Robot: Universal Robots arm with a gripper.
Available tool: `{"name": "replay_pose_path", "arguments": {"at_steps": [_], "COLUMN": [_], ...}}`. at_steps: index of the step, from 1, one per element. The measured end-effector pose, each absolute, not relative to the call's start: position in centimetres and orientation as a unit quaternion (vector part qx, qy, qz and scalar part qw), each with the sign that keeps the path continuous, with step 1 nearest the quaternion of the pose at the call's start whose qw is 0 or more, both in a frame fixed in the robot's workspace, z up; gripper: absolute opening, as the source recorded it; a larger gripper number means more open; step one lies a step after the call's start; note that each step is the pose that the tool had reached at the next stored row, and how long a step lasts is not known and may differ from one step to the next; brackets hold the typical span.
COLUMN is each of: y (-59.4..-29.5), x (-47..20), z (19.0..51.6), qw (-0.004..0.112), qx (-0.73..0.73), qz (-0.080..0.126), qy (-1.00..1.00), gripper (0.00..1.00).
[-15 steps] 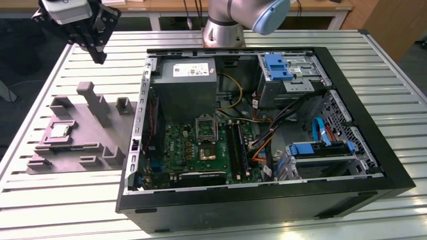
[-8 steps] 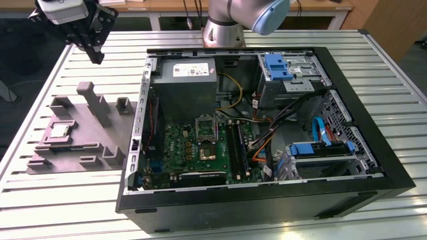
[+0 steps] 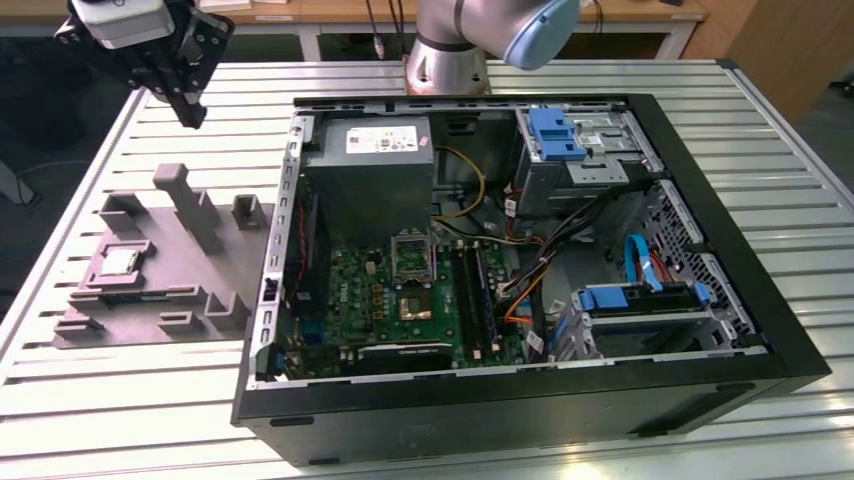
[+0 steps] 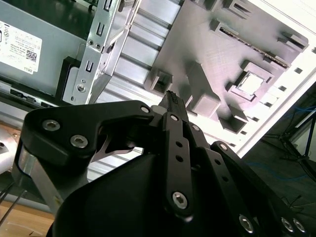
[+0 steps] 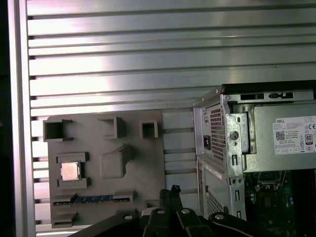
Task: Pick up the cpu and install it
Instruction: 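Reach for the cpu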
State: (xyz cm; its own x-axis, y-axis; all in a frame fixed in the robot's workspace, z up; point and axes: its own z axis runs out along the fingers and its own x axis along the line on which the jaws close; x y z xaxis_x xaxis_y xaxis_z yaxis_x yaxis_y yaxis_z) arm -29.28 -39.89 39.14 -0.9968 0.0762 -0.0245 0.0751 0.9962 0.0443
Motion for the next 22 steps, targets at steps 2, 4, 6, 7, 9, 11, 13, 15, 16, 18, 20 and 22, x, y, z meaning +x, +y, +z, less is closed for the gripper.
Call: {"name": "replay_pose_path", "arguments": {"at_steps": [2,4,6,7,9,11,13,15,16,18,20,22], "y": [-39.89,-39.89,-39.89,-39.89,-39.89,-39.89,-39.89,-39.89,-39.89,-39.89,-39.89,-39.89], "x": [-29.32,-29.36,-29.46,-29.48,-29.5,-29.54,-29.62,-29.62,-29.65,-29.77,-29.79,-29.84], "z": [39.14,39.14,39.14,39.14,39.14,39.14,39.14,39.14,39.13,39.13,39.13,39.12], "qw": [0.013,0.013,0.013,0.013,0.013,0.013,0.013,0.013,0.013,0.013,0.013,0.013], "qx": [0.038,0.038,0.038,0.038,0.038,0.038,0.038,0.038,0.038,0.038,0.038,0.038], "qz": [0.022,0.022,0.022,0.022,0.022,0.022,0.022,0.022,0.022,0.022,0.022,0.022], "qy": [0.999,0.999,0.999,0.999,0.999,0.999,0.999,0.999,0.999,0.999,0.999,0.999], "gripper": [0.11,0.11,0.11,0.11,0.11,0.11,0.11,0.11,0.11,0.11,0.11,0.11]}}
